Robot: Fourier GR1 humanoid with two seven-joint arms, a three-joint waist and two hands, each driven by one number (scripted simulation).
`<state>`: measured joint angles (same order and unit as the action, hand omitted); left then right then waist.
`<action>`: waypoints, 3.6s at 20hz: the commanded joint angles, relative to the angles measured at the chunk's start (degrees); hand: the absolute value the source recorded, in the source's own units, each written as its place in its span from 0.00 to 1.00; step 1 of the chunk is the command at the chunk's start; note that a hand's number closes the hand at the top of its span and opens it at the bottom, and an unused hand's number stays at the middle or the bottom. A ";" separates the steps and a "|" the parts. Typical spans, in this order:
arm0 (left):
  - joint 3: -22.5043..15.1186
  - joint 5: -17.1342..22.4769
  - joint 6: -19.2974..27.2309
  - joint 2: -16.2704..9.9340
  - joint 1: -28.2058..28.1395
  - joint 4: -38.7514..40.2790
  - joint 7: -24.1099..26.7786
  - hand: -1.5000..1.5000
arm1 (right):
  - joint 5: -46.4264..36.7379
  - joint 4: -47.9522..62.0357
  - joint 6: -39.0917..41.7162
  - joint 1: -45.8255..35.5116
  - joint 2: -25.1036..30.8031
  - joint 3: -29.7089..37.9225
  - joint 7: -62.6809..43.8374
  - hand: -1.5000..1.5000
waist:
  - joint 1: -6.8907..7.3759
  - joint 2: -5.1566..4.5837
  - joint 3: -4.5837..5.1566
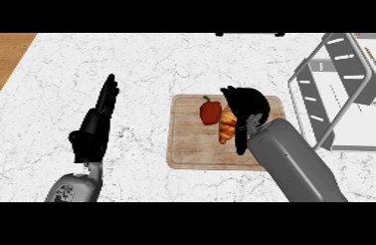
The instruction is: Pick the croissant from the cutting board and place it in the tiered basket
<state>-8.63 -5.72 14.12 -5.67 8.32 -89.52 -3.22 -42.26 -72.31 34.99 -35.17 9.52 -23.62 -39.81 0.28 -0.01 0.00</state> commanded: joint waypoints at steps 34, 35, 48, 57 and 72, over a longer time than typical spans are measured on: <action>5.12 -1.90 -2.69 1.73 -1.38 -0.42 0.50 0.50 | -24.03 -1.84 -18.61 23.26 5.73 -1.72 13.68 1.00 | -2.85 0.72 0.05; 4.96 -1.94 -2.42 1.89 -2.54 -1.49 0.93 0.50 | -24.44 -3.06 -18.44 25.18 8.25 -1.27 13.54 1.00 | -2.93 0.82 0.07; 2.85 -3.63 -1.83 3.72 -1.95 -1.84 -0.65 0.50 | -20.85 -49.26 -9.02 40.31 20.54 12.88 3.01 1.00 | -1.66 0.39 0.07; 4.36 -1.90 -3.67 3.15 0.54 0.24 -0.44 0.50 | -5.91 -71.02 11.07 32.02 18.81 29.03 -6.47 1.00 | -1.00 0.19 0.12; 3.43 -2.66 -4.50 3.32 -1.37 -1.36 0.31 0.50 | 4.76 -48.27 17.92 2.26 17.54 46.25 -7.95 1.00 | 0.05 0.05 0.04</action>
<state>-4.44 -8.53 10.21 -2.77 8.21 -89.23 -2.76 -38.55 -126.60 52.01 -27.85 24.76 22.72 -45.39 -0.13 0.21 0.10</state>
